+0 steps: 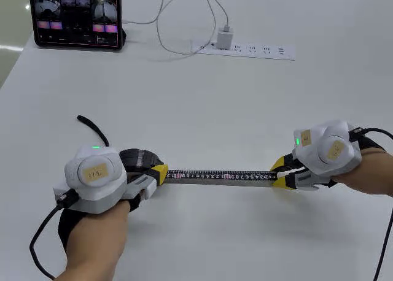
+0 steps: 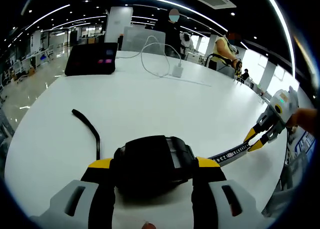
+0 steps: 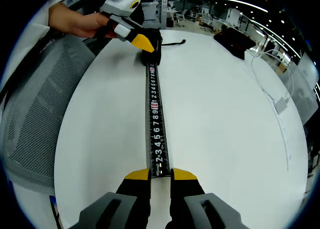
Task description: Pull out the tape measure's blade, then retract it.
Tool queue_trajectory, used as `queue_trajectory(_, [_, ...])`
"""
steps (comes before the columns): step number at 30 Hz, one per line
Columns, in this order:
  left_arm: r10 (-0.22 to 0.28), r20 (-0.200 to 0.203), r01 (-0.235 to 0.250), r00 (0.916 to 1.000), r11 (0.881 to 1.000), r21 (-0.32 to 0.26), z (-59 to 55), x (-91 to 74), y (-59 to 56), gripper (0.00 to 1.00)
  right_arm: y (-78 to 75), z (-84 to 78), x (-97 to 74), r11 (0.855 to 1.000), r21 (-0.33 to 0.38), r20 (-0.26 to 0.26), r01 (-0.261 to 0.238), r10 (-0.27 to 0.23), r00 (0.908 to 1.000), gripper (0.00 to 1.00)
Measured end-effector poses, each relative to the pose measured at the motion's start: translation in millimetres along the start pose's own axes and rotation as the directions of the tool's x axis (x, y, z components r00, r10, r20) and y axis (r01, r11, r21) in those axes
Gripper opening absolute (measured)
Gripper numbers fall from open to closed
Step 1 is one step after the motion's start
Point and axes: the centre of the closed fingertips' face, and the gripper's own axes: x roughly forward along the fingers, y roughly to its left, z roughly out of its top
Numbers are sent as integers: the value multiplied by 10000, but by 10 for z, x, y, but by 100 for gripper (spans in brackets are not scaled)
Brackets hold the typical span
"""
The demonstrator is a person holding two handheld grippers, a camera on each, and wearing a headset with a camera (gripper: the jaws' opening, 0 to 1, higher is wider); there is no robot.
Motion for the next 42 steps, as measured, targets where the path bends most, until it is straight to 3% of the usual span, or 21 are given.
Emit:
queue_trajectory(25, [-108,18,109,9999,9998,-140,-1,-3,2,58,-2,231,136,9998,-44,252,-181,182,9995,10])
queue_trajectory(42, [-195,52,196,9998,9993,-310,3,-11,-1,58,3,478,280,9994,-104,544,-340,345,9979,10])
